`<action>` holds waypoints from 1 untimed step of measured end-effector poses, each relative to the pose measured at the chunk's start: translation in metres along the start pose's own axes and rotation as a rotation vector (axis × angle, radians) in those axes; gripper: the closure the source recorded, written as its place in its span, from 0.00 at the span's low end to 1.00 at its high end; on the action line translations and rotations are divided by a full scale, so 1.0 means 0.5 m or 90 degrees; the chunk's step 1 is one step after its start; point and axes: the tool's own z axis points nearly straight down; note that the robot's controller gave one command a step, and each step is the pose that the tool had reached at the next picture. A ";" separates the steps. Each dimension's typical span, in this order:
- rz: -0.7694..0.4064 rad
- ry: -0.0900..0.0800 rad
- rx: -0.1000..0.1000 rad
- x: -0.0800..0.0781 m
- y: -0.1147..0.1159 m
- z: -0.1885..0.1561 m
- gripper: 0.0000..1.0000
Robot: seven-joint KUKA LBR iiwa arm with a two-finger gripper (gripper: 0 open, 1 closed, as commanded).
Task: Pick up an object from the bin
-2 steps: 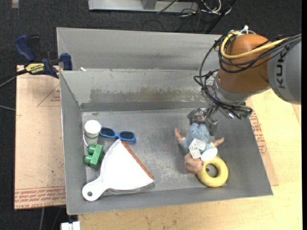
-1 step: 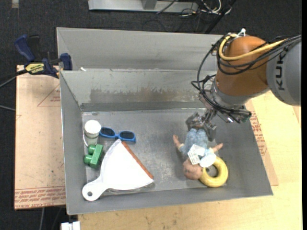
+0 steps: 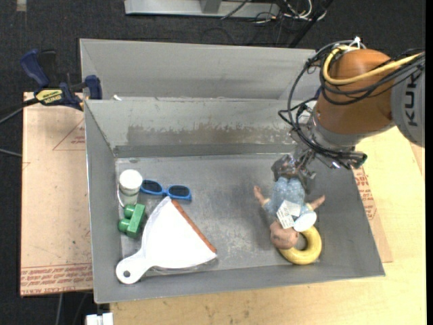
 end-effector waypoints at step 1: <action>-0.020 0.012 -0.019 0.005 0.001 -0.025 1.00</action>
Offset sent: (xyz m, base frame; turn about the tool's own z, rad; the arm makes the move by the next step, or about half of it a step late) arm -0.0994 0.0260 -0.0967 -0.0721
